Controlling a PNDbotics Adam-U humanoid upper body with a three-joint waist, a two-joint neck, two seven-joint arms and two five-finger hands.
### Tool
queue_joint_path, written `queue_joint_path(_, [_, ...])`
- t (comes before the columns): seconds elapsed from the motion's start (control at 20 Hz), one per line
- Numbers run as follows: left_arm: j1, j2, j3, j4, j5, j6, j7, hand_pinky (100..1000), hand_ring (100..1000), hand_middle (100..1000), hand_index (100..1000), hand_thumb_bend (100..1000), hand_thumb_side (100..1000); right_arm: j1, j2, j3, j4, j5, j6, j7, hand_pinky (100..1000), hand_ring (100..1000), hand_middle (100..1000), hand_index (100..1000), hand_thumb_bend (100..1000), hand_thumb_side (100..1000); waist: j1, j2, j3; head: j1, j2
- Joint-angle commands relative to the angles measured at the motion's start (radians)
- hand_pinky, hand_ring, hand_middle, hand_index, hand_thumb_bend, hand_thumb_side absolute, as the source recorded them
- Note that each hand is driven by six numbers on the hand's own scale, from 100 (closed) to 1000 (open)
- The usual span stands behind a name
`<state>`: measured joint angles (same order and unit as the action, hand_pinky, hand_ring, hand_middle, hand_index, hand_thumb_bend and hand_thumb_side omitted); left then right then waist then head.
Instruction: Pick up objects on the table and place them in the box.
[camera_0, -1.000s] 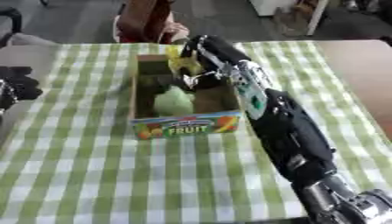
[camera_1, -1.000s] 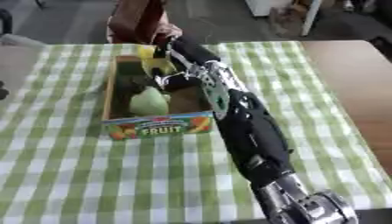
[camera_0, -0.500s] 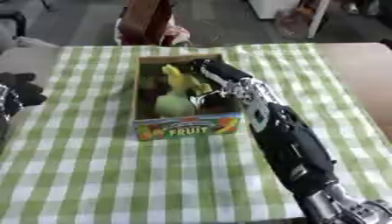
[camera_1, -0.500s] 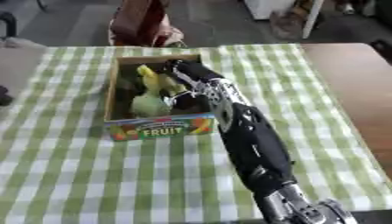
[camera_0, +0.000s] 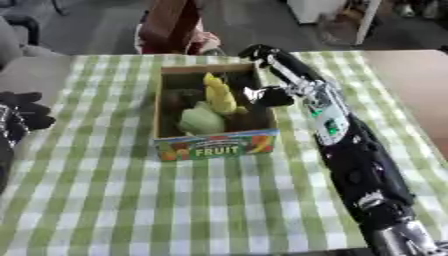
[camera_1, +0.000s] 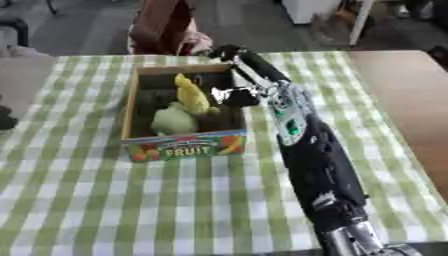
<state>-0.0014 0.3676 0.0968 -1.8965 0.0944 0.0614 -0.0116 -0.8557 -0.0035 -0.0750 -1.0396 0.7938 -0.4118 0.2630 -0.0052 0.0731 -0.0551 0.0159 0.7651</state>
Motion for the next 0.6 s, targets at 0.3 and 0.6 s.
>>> queue_joint_path(0.3, [-0.011,-0.009,0.02,-0.005,-0.005,-0.04,-0.012,738,630,592,778,100,929,0.042,-0.08,-0.022,-0.216,-0.3,0.036,-0.04,692,788,821,853,100,156,0.004,0.013,0.018,0.01,0.005])
queue_joint_path(0.6, [-0.021,-0.044,0.027,-0.001,0.005,-0.058,-0.014,740,630,595,778,100,932,0.1,-0.112,-0.028,-0.32,-0.5,0.088,-0.037,649,724,769,835,100,230,0.008,0.033,0.043,0.018,0.005])
